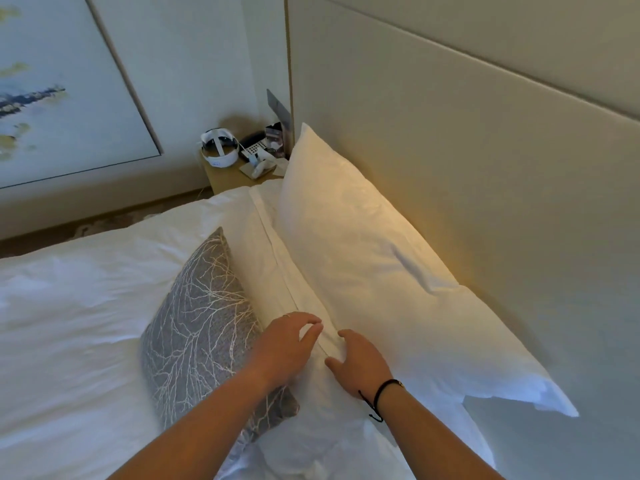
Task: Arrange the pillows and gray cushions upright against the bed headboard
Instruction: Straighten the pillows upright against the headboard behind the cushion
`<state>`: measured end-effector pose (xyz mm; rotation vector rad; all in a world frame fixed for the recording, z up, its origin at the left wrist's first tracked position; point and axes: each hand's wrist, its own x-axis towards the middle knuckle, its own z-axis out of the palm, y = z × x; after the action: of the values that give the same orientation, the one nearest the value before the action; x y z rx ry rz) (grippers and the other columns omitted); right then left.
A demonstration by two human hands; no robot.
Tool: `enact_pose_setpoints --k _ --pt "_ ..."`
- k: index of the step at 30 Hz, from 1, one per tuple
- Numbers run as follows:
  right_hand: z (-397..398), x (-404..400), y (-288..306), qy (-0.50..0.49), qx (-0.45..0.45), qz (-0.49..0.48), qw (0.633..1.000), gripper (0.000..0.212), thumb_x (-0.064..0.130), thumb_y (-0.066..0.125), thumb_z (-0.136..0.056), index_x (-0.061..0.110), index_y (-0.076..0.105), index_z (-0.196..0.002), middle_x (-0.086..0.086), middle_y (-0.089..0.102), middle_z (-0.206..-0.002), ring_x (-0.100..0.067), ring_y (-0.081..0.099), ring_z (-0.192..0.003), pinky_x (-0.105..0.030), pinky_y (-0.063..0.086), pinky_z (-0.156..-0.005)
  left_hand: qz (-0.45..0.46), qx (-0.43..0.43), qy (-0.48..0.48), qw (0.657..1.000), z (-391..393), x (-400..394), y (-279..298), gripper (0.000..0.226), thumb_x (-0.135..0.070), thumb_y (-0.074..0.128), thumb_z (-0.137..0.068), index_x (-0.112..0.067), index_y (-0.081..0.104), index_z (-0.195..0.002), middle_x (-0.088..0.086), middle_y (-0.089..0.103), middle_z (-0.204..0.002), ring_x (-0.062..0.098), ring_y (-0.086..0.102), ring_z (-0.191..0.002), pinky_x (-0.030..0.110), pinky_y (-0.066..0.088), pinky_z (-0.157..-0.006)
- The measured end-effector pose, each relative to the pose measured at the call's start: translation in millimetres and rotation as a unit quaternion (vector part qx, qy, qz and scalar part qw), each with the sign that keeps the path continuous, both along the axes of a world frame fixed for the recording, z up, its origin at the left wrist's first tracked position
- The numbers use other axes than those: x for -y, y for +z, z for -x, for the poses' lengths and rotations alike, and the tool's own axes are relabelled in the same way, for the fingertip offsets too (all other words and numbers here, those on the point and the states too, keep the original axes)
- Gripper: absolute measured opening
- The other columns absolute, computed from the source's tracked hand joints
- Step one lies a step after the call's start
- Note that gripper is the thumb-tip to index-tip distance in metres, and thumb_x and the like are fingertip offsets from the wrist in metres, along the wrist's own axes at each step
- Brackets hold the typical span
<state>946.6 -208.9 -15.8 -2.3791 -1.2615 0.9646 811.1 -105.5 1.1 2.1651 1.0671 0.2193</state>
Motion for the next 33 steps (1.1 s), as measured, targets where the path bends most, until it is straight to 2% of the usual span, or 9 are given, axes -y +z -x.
enact_pose_setpoints --k 4,8,13,16,19,22,26,29,33 --pt "-2 -30 -25 0.028 -0.005 -0.005 1.0 0.073 0.046 0.056 -0.092 0.015 0.023 -0.15 -0.004 0.034 -0.153 -0.023 0.035 -0.137 -0.034 0.033 -0.109 -0.061 -0.102 -0.005 0.993 -25 -42 6 0.029 -0.04 0.044 -0.1 -0.034 0.061 -0.123 -0.011 0.063 -0.129 0.012 0.056 -0.119 0.036 0.046 -0.102" --pt "-6 -46 -35 0.034 0.001 -0.03 0.999 0.067 0.043 0.054 -0.094 0.014 0.023 -0.147 -0.005 0.037 -0.147 -0.023 0.041 -0.131 -0.034 0.04 -0.104 -0.161 -0.218 -0.048 0.961 -51 -90 13 0.034 -0.031 0.041 -0.101 -0.033 0.055 -0.132 -0.008 0.059 -0.136 0.017 0.056 -0.121 0.039 0.049 -0.097" --pt "-2 -62 -39 0.019 -0.001 -0.015 1.0 0.07 0.043 0.053 -0.095 0.011 0.02 -0.147 -0.009 0.04 -0.146 -0.023 0.046 -0.129 -0.034 0.043 -0.102 -0.259 -0.397 -0.205 0.857 -78 -133 2 0.053 -0.006 0.048 -0.092 -0.024 0.043 -0.142 -0.001 0.049 -0.144 0.022 0.049 -0.128 0.04 0.045 -0.096" --pt "2 -69 -43 0.003 -0.009 -0.009 1.0 0.075 0.042 0.056 -0.094 0.01 0.017 -0.148 -0.01 0.039 -0.147 -0.023 0.045 -0.131 -0.031 0.041 -0.105 -0.279 -0.448 -0.257 0.81 -86 -150 -10 0.043 -0.018 0.043 -0.099 -0.023 0.041 -0.142 -0.002 0.045 -0.148 0.021 0.039 -0.136 0.041 0.037 -0.104" --pt "6 -72 -47 -0.006 0.006 0.002 1.0 0.073 0.04 0.058 -0.094 0.01 0.018 -0.148 -0.009 0.041 -0.146 -0.021 0.045 -0.131 -0.029 0.039 -0.106 -0.253 -0.498 -0.301 0.773 -94 -168 -18 0.046 -0.03 0.038 -0.103 -0.032 0.033 -0.149 -0.005 0.027 -0.161 0.021 0.021 -0.148 0.046 0.024 -0.116" --pt "5 -78 -51 -0.009 0.01 0.034 0.999 0.053 0.039 0.058 -0.094 0.012 0.037 -0.134 -0.005 0.052 -0.133 -0.019 0.052 -0.121 -0.027 0.041 -0.097 -0.27 -0.523 -0.349 0.729 -97 -190 -24 0.048 -0.032 0.042 -0.102 -0.037 0.031 -0.149 -0.009 0.028 -0.16 0.02 0.018 -0.15 0.045 0.022 -0.118" --pt "4 -92 -52 0.018 0.022 0.078 0.997 0.018 0.023 0.056 -0.096 0.014 0.055 -0.112 -0.004 0.063 -0.117 -0.02 0.062 -0.105 -0.027 0.047 -0.083 -0.325 -0.502 -0.395 0.698 -93 -209 -36 0.035 -0.021 0.046 -0.099 -0.027 0.056 -0.132 -0.008 0.057 -0.136 0.017 0.046 -0.133 0.037 0.027 -0.115" --pt "5 -100 -46 0.053 0.039 0.088 0.994 0.014 0.012 0.054 -0.093 0.014 0.057 -0.107 -0.006 0.064 -0.112 -0.022 0.063 -0.101 -0.029 0.047 -0.077 -0.322 -0.494 -0.404 0.7 -87 -214 -38 0.028 -0.013 0.045 -0.097 -0.021 0.065 -0.114 -0.004 0.066 -0.118 0.018 0.061 -0.113 0.032 0.031 -0.112" --pt "8 -96 -31 0.061 0.03 0.058 0.996 0.014 0.008 0.052 -0.09 0.02 0.045 -0.091 -0.005 0.062 -0.104 -0.025 0.062 -0.093 -0.029 0.037 -0.066 -0.333 -0.478 -0.431 0.689 -82 -217 -14 0.028 -0.01 0.045 -0.094 -0.019 0.066 -0.112 -0.002 0.067 -0.111 0.02 0.063 -0.109 0.037 0.035 -0.111"
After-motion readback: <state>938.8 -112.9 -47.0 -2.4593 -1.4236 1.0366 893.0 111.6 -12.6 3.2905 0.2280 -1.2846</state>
